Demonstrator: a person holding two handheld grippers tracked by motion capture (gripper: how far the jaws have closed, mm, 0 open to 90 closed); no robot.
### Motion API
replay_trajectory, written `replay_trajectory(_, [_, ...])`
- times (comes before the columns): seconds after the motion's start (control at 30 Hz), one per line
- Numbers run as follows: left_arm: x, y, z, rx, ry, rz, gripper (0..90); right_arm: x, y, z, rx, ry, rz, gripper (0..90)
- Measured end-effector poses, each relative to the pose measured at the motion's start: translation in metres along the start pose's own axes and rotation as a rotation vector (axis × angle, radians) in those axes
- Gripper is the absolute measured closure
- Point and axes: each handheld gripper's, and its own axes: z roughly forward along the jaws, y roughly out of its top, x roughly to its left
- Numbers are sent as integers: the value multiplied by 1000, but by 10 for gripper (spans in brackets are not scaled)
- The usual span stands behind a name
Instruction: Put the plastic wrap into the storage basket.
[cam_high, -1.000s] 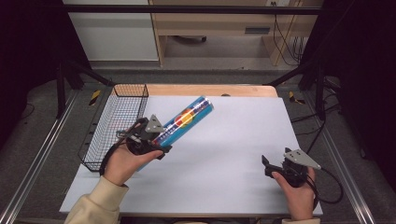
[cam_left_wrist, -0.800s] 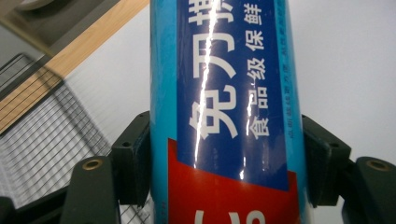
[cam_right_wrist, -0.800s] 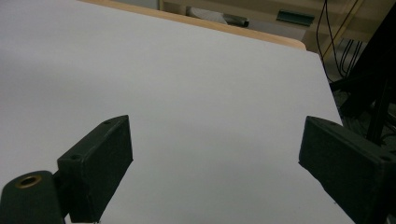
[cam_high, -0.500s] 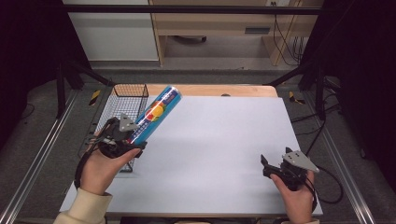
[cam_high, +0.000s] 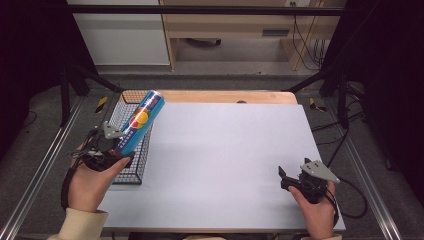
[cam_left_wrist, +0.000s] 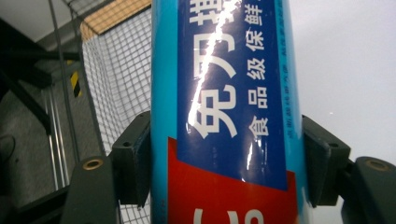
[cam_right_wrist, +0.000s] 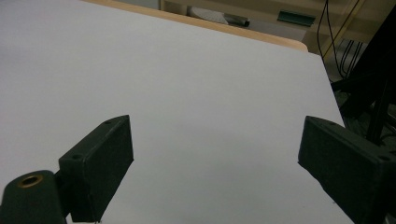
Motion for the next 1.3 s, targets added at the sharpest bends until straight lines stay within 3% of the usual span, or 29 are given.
replay_trajectory(0.37, [23,-7,16,84,24,-95,316,1,0,-1,0,12,4,105])
replay_trajectory(0.7, [35,-10,32,148,25,-118,317,0,0,0,7,17,6,105])
replay_trajectory(1.1, [42,-11,43,185,15,-156,317,0,0,0,5,20,9,107])
replay_trajectory(1.3, [43,-12,46,208,20,-155,317,1,0,0,7,21,10,107])
